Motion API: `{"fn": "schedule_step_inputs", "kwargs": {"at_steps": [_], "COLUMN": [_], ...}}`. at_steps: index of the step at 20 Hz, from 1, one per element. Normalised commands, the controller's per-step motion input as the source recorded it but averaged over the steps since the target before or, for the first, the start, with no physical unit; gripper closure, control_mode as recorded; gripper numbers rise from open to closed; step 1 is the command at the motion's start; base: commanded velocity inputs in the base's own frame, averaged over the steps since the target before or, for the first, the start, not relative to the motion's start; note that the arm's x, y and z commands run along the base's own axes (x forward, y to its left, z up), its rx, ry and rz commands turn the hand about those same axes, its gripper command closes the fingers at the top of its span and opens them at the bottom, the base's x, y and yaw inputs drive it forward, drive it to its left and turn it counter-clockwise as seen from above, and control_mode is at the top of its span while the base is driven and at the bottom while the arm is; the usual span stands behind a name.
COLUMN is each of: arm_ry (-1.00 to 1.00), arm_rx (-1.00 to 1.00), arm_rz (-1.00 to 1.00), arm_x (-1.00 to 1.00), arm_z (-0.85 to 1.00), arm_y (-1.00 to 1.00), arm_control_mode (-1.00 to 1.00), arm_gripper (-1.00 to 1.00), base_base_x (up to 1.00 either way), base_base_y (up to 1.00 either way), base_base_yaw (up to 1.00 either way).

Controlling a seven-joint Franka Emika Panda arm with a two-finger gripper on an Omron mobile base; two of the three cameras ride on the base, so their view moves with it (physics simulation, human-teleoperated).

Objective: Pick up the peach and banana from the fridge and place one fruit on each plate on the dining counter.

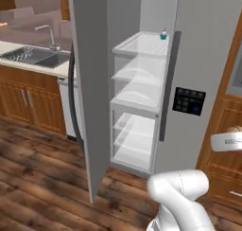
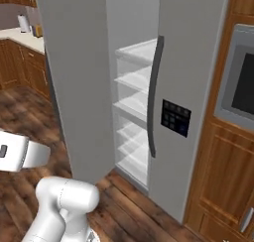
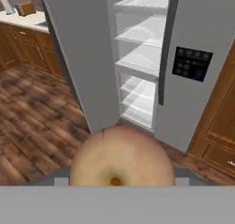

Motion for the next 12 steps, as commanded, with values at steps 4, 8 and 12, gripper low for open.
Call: {"fn": "schedule_step_inputs", "kwargs": {"at_steps": [4, 8, 12], "arm_ry": [0.0, 0.0, 0.0], "arm_rx": [0.0, 0.0, 0.0], "arm_rz": [0.0, 0.0, 0.0], "arm_x": [0.0, 0.0, 0.0], "arm_z": [0.0, 0.0, 0.0], "arm_y": [0.0, 0.0, 0.0], "arm_control_mode": [1.0, 1.0, 1.0], "arm_gripper": [1.0, 1.0, 1.0], "base_base_x": [-0.98, -0.99, -1.0], "base_base_y": [-0.35, -0.38, -0.39], "base_base_yaw": [0.4, 0.4, 0.4]}}
